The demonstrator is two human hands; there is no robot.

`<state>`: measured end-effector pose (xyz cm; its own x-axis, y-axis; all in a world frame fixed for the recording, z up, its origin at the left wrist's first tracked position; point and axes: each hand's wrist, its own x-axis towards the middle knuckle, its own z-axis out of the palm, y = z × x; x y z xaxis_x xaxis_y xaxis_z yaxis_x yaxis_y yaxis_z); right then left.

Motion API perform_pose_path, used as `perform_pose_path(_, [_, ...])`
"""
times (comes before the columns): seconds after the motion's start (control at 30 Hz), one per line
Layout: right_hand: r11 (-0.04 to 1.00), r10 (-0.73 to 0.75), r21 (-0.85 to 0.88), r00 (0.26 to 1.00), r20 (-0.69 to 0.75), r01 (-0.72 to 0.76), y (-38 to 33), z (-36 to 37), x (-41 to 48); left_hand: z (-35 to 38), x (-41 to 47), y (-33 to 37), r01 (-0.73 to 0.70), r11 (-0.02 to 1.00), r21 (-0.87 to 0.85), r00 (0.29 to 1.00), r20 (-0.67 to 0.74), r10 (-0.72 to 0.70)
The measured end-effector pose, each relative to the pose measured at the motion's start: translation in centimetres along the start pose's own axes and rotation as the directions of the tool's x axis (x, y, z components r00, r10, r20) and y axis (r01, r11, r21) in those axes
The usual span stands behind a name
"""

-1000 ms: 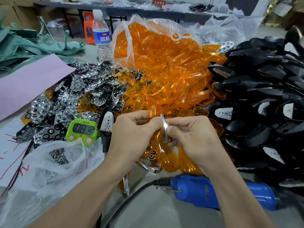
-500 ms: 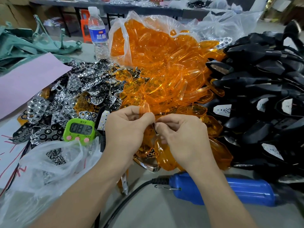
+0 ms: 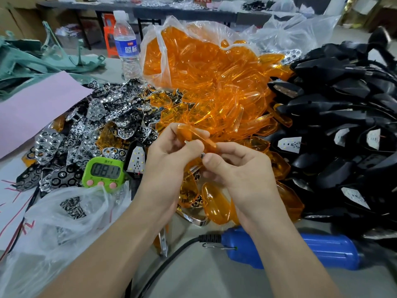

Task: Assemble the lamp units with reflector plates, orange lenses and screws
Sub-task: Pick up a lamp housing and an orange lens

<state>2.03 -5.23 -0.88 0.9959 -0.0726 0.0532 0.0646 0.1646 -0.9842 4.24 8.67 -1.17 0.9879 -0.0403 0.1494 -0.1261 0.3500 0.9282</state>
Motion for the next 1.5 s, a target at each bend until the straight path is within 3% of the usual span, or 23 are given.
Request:
perform_pose_path(0.23, [0.924,-0.277,-0.312,0.949,-0.152,0.220,0.3,0.3,-0.3,0.0,0.0,-0.1,0.010,0.996,-0.092,0.997,-0.069,-0.016])
perform_pose_path(0.5, [0.854,-0.325,-0.470,0.935,-0.144,0.225,0.3,1.2,-0.9,0.2,-0.1,0.0,0.115,0.944,-0.309,0.982,-0.109,-0.156])
perform_pose_path(0.67, [0.886,-0.307,-0.412,0.935,-0.177,0.213,0.4,1.1,-0.8,0.2,-0.3,0.2,0.083,0.942,-0.326,0.991,-0.073,-0.113])
perform_pose_path(1.03, [0.924,-0.292,-0.323,0.922,-0.253,0.204,0.3,0.8,-0.7,0.4,-0.6,0.1,0.029,0.997,-0.075,0.982,-0.181,-0.042])
perform_pose_path(1.2, [0.992,-0.123,-0.073,0.955,-0.270,0.107,-0.2,0.2,-0.5,0.5,-0.8,0.1,0.024,0.999,-0.042,0.984,-0.178,-0.031])
perform_pose_path(1.5, [0.971,0.180,0.166,0.983,-0.031,-0.172,-1.0,-1.4,0.4,0.1,-0.5,-0.3,-0.019,0.999,-0.042,0.996,-0.088,0.016])
